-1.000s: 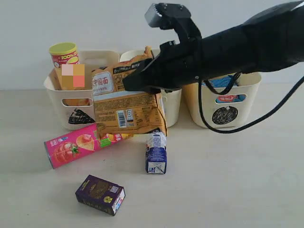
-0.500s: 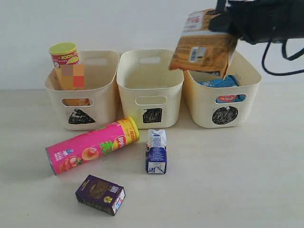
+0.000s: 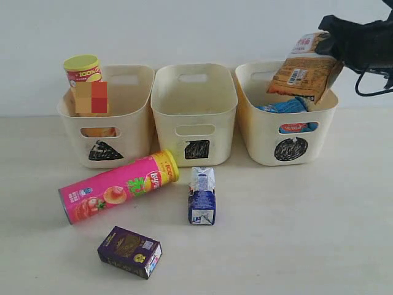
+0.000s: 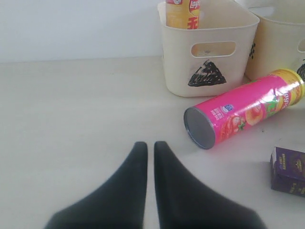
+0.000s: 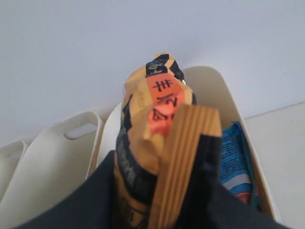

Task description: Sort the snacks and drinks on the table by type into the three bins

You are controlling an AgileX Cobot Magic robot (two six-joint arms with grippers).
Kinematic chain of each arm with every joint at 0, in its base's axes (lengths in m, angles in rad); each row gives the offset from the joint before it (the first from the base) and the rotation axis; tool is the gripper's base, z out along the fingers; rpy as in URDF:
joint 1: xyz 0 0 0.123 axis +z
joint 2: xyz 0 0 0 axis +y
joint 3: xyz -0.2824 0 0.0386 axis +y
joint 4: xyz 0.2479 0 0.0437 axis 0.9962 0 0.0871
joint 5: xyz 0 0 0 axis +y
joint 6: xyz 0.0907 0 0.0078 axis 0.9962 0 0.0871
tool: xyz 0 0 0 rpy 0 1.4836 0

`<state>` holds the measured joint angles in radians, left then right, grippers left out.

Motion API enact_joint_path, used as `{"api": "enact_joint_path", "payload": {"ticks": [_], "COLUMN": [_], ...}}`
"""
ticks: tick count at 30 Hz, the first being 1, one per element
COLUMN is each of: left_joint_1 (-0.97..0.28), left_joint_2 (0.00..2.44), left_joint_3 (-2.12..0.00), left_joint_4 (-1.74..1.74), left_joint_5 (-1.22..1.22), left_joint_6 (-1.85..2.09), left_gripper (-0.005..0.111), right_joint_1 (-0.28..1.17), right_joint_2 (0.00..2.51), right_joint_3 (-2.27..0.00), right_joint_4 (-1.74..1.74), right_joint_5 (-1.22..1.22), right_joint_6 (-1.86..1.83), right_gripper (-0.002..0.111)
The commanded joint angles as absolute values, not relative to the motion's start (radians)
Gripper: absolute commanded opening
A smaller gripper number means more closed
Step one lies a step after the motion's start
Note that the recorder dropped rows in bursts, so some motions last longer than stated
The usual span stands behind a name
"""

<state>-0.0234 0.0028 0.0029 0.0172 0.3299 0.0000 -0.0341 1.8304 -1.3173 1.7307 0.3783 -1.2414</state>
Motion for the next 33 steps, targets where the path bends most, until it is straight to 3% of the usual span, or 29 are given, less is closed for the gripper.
{"api": "enact_joint_path", "payload": {"ticks": [1, 7, 9, 11, 12, 13, 14, 16, 23, 25, 26, 28, 29, 33], "left_joint_1": [-0.021, -0.021, -0.021, -0.021, -0.021, -0.021, -0.021, -0.021, -0.021, -0.021, -0.021, -0.021, -0.021, -0.021], "left_joint_2": [0.000, 0.000, 0.000, 0.000, 0.000, 0.000, 0.000, 0.000, 0.000, 0.000, 0.000, 0.000, 0.000, 0.000], "left_joint_3": [0.000, 0.000, 0.000, 0.000, 0.000, 0.000, 0.000, 0.000, 0.000, 0.000, 0.000, 0.000, 0.000, 0.000], "left_joint_4": [0.016, 0.016, 0.016, 0.016, 0.016, 0.016, 0.016, 0.016, 0.016, 0.016, 0.016, 0.016, 0.016, 0.016], "left_joint_5": [0.316, 0.316, 0.316, 0.316, 0.316, 0.316, 0.316, 0.316, 0.316, 0.316, 0.316, 0.316, 0.316, 0.316], "left_joint_6": [-0.008, -0.008, -0.008, -0.008, -0.008, -0.008, -0.008, -0.008, -0.008, -0.008, -0.008, -0.008, -0.008, -0.008], "left_gripper": [0.004, 0.004, 0.004, 0.004, 0.004, 0.004, 0.004, 0.004, 0.004, 0.004, 0.004, 0.004, 0.004, 0.004], "right_joint_1": [-0.039, -0.039, -0.039, -0.039, -0.039, -0.039, -0.039, -0.039, -0.039, -0.039, -0.039, -0.039, -0.039, -0.039], "right_joint_2": [1.901, 1.945, 1.947, 1.947, 1.947, 1.947, 1.947, 1.943, 1.835, 1.787, 1.761, 1.696, 1.687, 1.630], "right_joint_3": [-1.383, -1.418, -1.418, -1.418, -1.418, -1.418, -1.418, -1.418, -1.418, -1.418, -1.418, -1.418, -1.418, -1.354], "right_joint_4": [1.744, 1.744, 1.744, 1.744, 1.744, 1.744, 1.744, 1.744, 1.727, 1.669, 1.636, 1.486, 1.453, 1.373], "right_joint_5": [0.396, 0.416, 0.420, 0.423, 0.437, 0.441, 0.441, 0.441, 0.467, 0.467, 0.474, 0.581, 0.624, 0.662], "right_joint_6": [-1.213, -1.201, -1.209, -1.213, -1.219, -1.224, -1.234, -1.252, -1.259, -1.264, -1.264, -1.264, -1.264, -1.207], "right_gripper": [0.000, 0.000, 0.008, 0.033, 0.055, 0.068, 0.078, 0.084, 0.079, 0.073, 0.066, 0.018, 0.005, 0.001]}}
